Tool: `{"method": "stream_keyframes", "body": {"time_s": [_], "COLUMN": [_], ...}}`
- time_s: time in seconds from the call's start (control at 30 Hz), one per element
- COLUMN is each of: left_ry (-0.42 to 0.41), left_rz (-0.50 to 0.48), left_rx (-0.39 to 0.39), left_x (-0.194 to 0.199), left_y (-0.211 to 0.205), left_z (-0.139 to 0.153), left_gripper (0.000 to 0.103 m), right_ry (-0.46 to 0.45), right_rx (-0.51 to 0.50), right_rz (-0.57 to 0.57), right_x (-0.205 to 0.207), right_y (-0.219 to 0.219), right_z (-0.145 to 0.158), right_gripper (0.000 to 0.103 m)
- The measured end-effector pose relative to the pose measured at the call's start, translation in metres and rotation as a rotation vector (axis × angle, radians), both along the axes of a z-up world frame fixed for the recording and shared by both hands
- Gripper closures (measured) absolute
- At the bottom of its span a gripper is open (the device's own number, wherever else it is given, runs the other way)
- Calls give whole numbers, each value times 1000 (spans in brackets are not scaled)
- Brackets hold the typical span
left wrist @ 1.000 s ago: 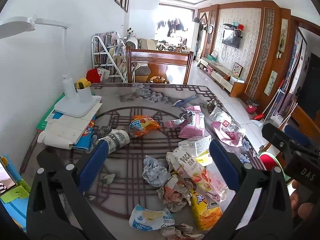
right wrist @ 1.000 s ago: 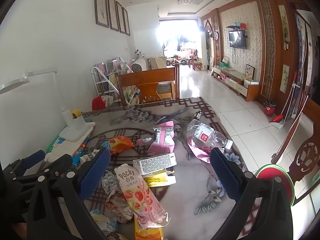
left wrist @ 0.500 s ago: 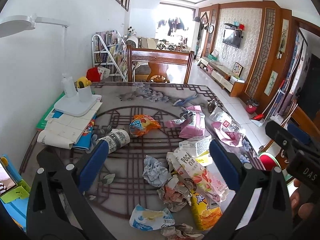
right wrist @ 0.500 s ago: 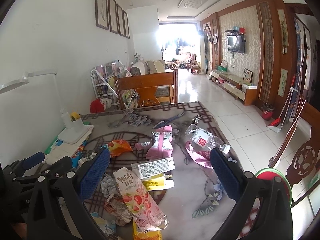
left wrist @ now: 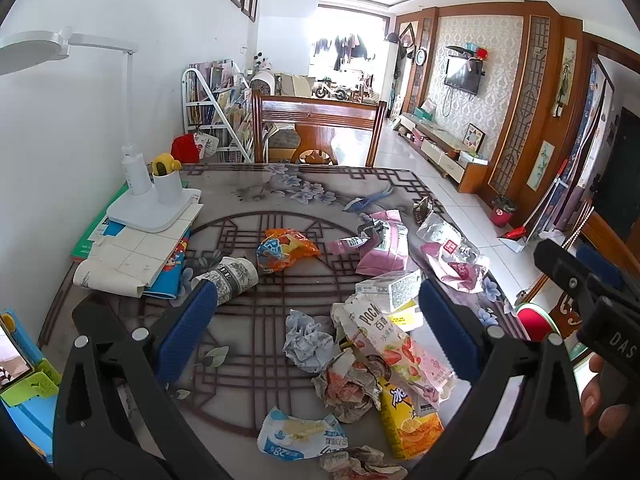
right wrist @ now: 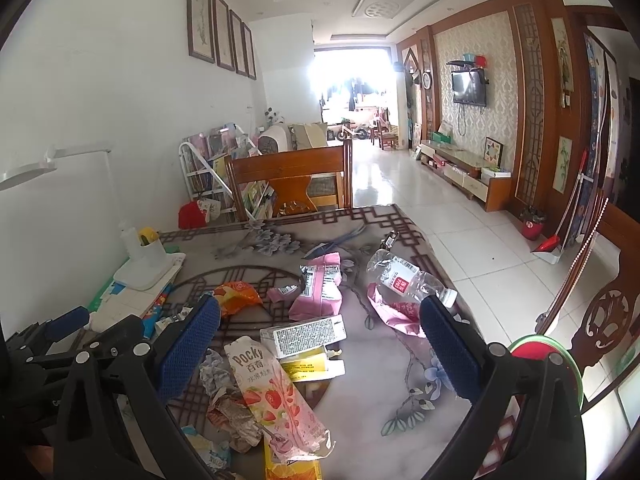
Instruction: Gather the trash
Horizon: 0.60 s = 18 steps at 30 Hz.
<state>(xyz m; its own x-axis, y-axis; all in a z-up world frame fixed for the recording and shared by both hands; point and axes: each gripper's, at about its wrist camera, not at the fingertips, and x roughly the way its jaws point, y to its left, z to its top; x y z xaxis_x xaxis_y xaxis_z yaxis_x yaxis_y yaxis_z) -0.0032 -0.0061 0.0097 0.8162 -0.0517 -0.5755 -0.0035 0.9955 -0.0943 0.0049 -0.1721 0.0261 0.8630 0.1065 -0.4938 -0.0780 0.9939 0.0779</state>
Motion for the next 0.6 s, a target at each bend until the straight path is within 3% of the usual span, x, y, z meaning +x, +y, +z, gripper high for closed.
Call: {"method": "stream_keyframes", "body": {"time_s": [0.6], "left_ry": [1], "left_rz": [-4], "left_rx": [0], "left_x": [-1], "left_y": [-2], "left_z": [-1], "left_gripper": [4], "right_ry": [14], "right_rx": [13], "right_rz": [-22], "right_x": [0], "right_y": [-7], "right_z": [-4], "right_gripper": [7]}}
